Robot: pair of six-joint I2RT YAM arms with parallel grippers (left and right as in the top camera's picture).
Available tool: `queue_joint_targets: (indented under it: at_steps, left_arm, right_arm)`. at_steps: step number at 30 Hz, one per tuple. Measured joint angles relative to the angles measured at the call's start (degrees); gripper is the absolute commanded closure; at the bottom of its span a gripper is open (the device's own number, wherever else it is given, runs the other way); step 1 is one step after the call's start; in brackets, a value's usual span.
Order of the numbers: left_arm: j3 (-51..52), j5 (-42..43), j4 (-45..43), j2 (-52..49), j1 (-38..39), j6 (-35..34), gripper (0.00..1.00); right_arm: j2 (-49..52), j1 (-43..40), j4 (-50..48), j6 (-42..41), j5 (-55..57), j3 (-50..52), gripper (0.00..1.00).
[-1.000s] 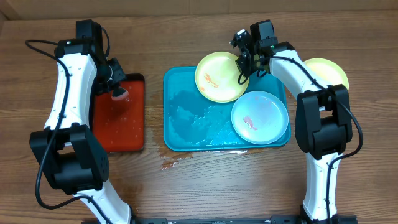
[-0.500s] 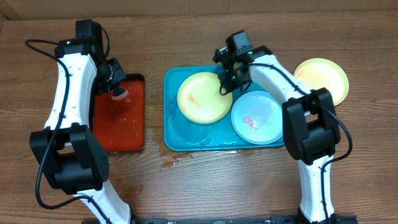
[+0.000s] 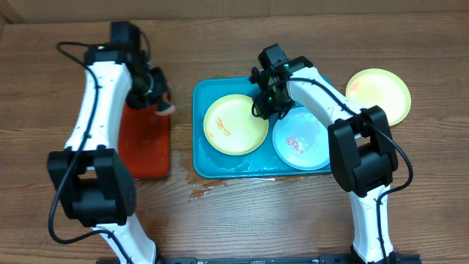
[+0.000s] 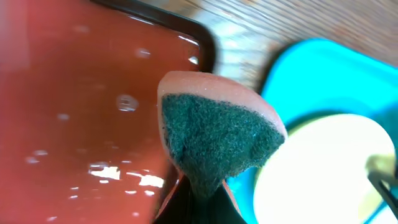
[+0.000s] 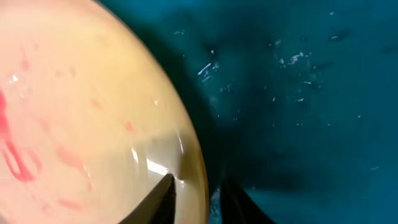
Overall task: Clean dirty plates on tray and stack at the side
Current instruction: 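Move the sponge in the left gripper onto the second yellow plate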
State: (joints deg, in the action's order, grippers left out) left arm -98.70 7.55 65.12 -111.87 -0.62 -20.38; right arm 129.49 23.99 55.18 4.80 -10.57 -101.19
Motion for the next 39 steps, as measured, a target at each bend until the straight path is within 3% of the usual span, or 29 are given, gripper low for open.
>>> queue_joint_targets:
  at_steps: [4,13,22,39]
  left_arm:
    - [0.61,0.5,-0.24,0.0,4.74,-0.04,0.96]
    - [7.08,2.23,-8.28,0.0,14.84,-2.05,0.96]
    - [15.91,3.32,-22.99,0.0,22.14,-7.87,0.96]
    - [26.23,-3.39,-34.99,-0.63,22.21,-11.1,0.96]
  right_arm:
    - [0.0,0.0,-2.45,-0.37,-0.61,0.37,0.96]
    - [-0.55,-0.33,-5.64,-0.44,-2.54,2.69,0.96]
    - [-0.59,-0.33,-5.73,-8.68,-4.26,2.97,0.96]
    - [-0.59,-0.33,-4.11,-14.45,-5.55,3.06,0.96]
